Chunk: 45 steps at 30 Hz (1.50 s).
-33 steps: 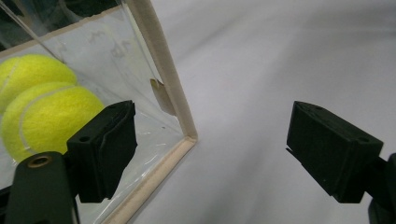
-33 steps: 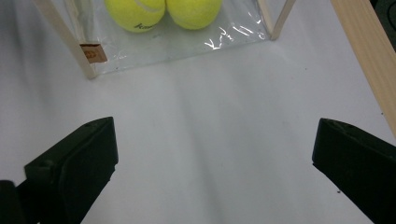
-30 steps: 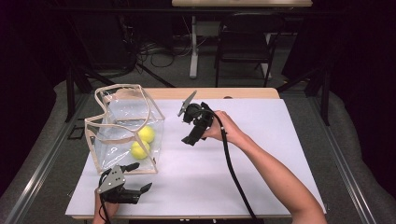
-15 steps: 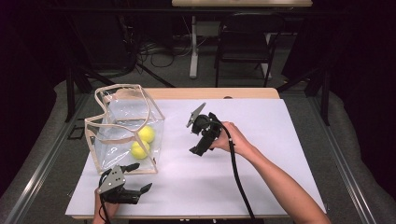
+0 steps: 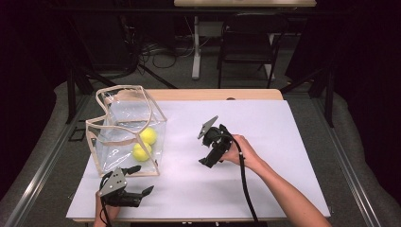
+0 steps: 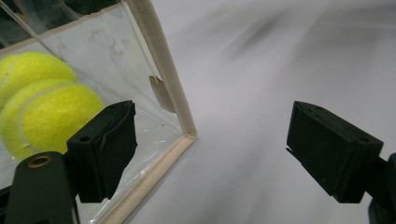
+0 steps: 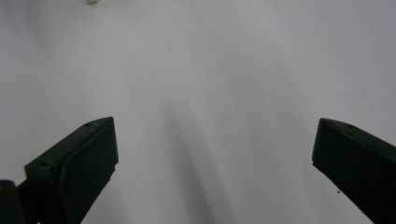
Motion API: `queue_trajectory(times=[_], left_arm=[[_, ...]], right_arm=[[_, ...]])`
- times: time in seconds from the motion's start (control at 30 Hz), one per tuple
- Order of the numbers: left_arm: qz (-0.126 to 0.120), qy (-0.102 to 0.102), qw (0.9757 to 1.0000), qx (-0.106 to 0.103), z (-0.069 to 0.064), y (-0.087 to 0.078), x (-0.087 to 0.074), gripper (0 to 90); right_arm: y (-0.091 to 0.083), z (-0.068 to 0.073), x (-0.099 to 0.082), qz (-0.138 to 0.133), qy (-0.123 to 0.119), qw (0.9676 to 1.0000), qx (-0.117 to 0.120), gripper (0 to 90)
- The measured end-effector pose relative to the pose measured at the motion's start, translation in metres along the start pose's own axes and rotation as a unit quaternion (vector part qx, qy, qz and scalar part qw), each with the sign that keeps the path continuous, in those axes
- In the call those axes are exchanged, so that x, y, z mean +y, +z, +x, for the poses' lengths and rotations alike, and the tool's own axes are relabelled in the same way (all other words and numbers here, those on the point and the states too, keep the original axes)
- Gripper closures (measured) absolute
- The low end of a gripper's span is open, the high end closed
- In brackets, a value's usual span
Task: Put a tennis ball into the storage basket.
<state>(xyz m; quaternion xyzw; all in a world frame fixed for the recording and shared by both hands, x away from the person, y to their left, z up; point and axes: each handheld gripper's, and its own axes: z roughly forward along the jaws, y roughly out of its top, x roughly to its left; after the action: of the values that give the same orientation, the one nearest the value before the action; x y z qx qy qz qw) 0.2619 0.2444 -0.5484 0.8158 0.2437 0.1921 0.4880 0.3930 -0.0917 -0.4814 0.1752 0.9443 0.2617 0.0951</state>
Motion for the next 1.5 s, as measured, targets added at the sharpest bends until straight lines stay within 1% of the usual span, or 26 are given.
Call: queue_trajectory(times=[0.13,0.43,0.5,0.6,0.7,0.8,0.83,1.07,1.13,1.2,1.23,1.33,1.4,1.5], left_arm=[[-0.001,0.0,1.0,0.001,0.0,0.0,0.0,15.8],[-0.003,0.0,1.0,0.001,0.0,-0.001,0.0,15.8],[-0.002,0.0,1.0,0.002,0.0,-0.001,0.0,15.8],[-0.002,-0.001,1.0,0.003,0.0,-0.001,-0.001,15.8],[-0.002,0.0,1.0,0.003,0.0,-0.001,-0.001,15.8],[0.001,0.0,1.0,0.003,0.0,-0.001,-0.001,15.8],[0.0,0.0,1.0,0.003,0.0,-0.001,-0.001,15.8],[0.001,0.0,1.0,0.003,0.0,-0.001,-0.001,15.8],[0.001,0.0,1.0,0.003,0.0,-0.001,-0.001,15.8],[0.001,-0.001,1.0,0.003,0.0,-0.001,-0.001,15.8],[0.002,0.0,1.0,0.002,0.0,0.0,-0.001,15.8],[0.003,0.0,1.0,0.002,0.0,0.0,-0.001,15.8],[0.006,0.0,1.0,0.002,0.0,0.001,-0.001,15.8],[0.009,0.0,0.9999,0.004,0.001,0.001,-0.001,15.8]], right_arm=[[0.002,0.004,-0.008,0.003,0.004,1.0,0.0,0.0],[0.003,0.012,-0.029,-0.004,0.012,0.9999,-0.005,0.0],[0.003,0.013,-0.035,-0.009,0.02,0.9997,-0.005,0.0],[0.004,0.015,-0.044,-0.01,0.025,0.9996,-0.005,0.0],[0.005,0.016,-0.053,-0.01,0.035,0.9993,-0.005,0.0],[0.006,0.018,-0.062,-0.015,0.04,0.9991,-0.008,0.0],[0.006,0.019,-0.065,-0.014,0.045,0.9988,-0.007,0.0],[0.006,0.024,-0.08,-0.019,0.054,0.9982,-0.014,0.0],[0.005,0.027,-0.085,-0.024,0.059,0.9979,-0.015,0.0],[0.005,0.029,-0.089,-0.025,0.057,0.9979,-0.018,0.0],[0.004,0.031,-0.092,-0.027,0.063,0.9975,-0.018,0.0],[0.002,0.032,-0.099,-0.035,0.067,0.9968,-0.027,0.0],[0.001,0.032,-0.102,-0.039,0.074,0.9961,-0.027,0.0],[0.0,0.034,-0.107,-0.046,0.074,0.9957,-0.031,0.0]])
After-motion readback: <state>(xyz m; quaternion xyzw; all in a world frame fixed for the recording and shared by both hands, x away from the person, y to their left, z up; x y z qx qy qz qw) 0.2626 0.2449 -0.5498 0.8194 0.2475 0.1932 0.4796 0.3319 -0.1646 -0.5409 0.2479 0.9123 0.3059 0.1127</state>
